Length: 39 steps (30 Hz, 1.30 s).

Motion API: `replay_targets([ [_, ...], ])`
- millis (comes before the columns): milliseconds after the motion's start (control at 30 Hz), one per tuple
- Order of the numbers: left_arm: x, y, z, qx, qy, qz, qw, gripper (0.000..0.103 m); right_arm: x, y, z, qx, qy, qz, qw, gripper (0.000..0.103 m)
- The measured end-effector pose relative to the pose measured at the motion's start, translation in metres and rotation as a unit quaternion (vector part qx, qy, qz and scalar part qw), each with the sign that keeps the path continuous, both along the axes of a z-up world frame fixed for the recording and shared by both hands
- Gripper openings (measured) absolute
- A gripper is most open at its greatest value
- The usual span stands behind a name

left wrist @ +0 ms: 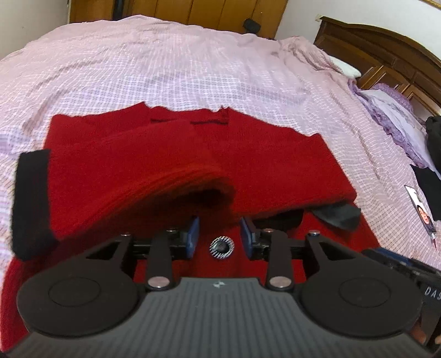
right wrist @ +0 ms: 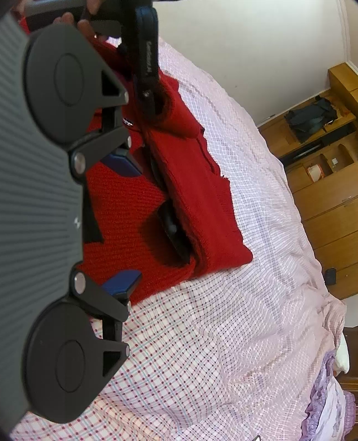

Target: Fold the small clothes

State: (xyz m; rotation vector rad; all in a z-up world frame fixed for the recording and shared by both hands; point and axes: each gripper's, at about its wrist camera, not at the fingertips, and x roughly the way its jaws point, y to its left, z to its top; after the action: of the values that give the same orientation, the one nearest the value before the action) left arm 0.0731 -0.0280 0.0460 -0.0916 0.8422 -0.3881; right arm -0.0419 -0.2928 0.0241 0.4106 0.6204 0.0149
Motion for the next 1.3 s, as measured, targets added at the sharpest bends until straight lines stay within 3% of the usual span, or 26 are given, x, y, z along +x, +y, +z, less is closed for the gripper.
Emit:
replay_targets([
  [833, -0.046, 0.08, 0.032, 0.037, -0.019, 0.074, 0.9964, 0.042, -0.004, 0.039, 0.026, -0.03, -0.016, 0.04, 0.999, 0.076],
  [1300, -0.062, 0.12, 0.032, 0.03, -0.012, 0.13, 0.991, 0.042, 0.008, 0.074, 0.039, -0.055, -0.018, 0.092, 0.994, 0.076],
])
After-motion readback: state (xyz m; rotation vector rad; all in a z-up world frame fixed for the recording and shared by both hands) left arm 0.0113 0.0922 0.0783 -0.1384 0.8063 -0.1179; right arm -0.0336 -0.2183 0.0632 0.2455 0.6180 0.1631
